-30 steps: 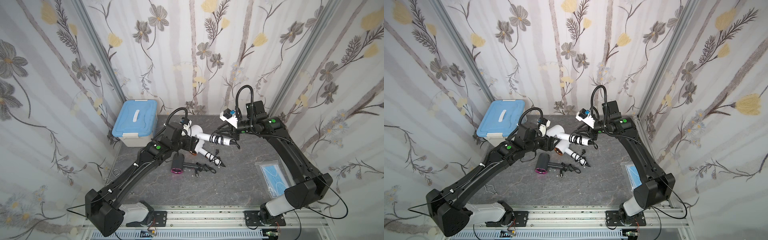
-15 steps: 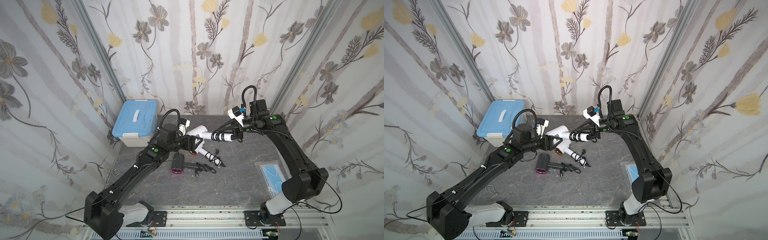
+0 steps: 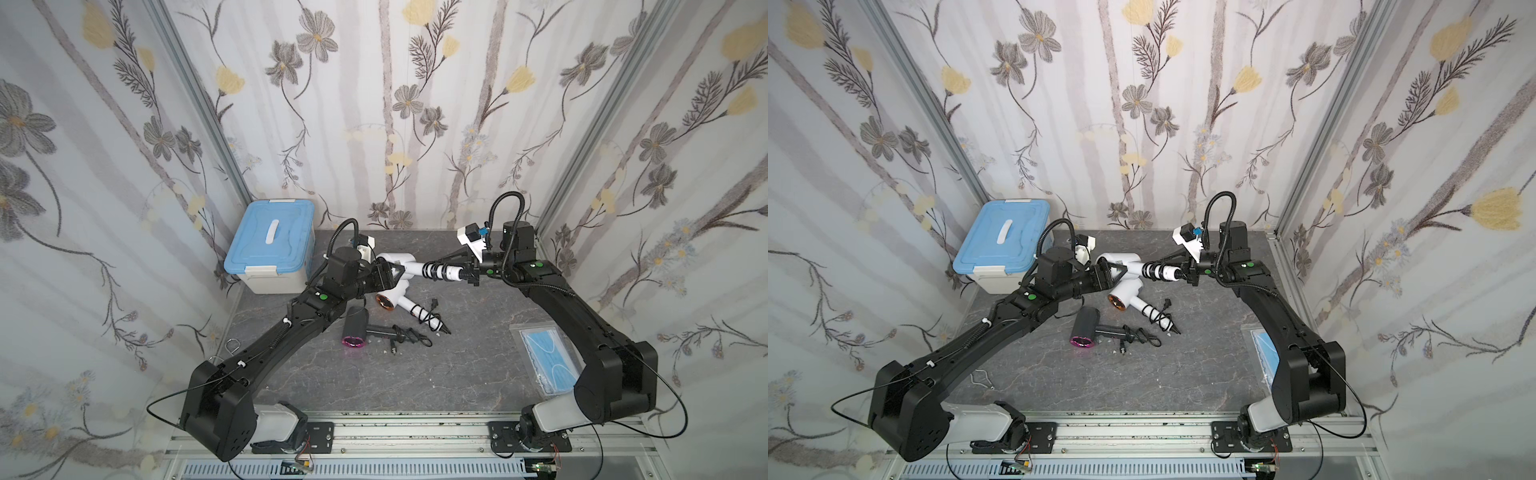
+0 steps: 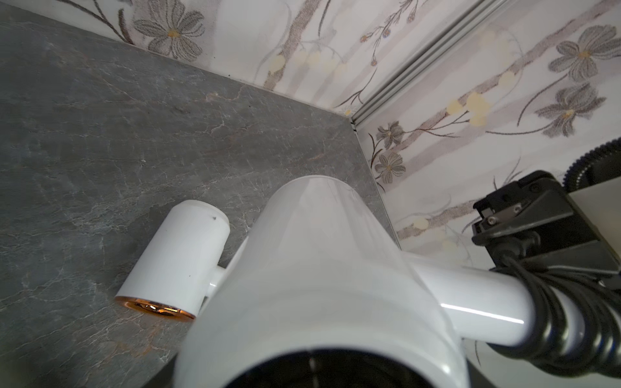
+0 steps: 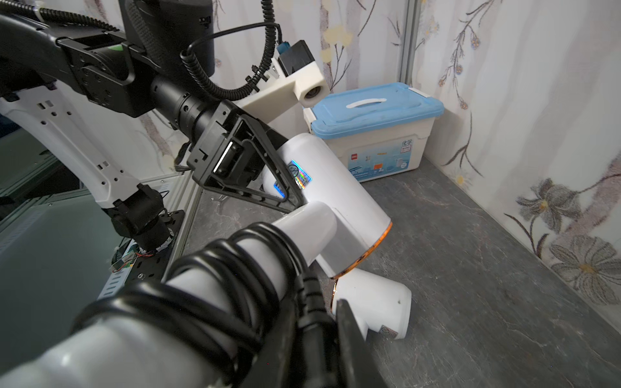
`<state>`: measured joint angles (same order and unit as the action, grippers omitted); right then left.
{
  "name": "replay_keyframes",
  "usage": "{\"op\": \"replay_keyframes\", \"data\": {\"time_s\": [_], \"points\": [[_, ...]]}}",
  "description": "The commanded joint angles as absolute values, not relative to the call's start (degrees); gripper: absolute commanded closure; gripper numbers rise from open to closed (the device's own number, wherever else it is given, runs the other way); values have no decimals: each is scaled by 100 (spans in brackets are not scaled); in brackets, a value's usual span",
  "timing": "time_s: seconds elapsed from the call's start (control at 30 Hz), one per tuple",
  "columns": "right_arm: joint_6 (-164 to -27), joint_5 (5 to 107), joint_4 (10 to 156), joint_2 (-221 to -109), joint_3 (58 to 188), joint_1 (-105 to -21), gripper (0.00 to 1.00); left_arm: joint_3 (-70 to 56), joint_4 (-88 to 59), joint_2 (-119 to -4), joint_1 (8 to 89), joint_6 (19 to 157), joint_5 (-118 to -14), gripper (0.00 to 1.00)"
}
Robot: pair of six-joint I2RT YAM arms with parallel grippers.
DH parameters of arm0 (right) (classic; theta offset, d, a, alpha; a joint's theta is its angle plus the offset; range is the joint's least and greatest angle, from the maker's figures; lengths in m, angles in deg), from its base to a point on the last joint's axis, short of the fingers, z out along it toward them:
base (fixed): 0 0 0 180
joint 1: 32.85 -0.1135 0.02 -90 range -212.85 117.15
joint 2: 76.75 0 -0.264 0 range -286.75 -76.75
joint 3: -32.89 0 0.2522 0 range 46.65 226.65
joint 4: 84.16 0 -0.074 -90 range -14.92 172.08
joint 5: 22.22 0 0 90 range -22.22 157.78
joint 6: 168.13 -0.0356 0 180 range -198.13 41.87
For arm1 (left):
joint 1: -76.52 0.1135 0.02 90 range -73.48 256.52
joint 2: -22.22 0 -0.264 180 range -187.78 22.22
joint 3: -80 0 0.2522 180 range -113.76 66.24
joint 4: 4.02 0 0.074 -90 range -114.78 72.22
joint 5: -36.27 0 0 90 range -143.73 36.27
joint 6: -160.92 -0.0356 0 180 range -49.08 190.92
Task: Wrap the cord around the hair dryer
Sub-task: Place the hair dryer at the center of the board.
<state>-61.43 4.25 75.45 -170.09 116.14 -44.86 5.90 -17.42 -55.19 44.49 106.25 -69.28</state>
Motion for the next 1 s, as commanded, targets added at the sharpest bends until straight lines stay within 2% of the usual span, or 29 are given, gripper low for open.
{"op": "replay_keyframes", "data": {"time_s": [0.0,0.2,0.4,0.67,0.97], "points": [[-6794,1024,8588,-16854,11389,-4536,100,241,-569,-5658,4303,10932,-6132,100],[-6157,1972,7923,-16971,11709,-4535,100,-582,-989,-6453,3952,10141,-5786,100],[-5671,2904,7698,-16949,11634,-4506,100,-1212,-38,-7905,3670,9165,-5807,100],[-5685,3560,7524,-17028,11425,-4419,100,-2652,35,-9884,3646,9231,-6203,100],[-6102,4274,7190,-17752,11362,-4252,100,-2674,395,-10407,3669,9052,-6073,100]]}}
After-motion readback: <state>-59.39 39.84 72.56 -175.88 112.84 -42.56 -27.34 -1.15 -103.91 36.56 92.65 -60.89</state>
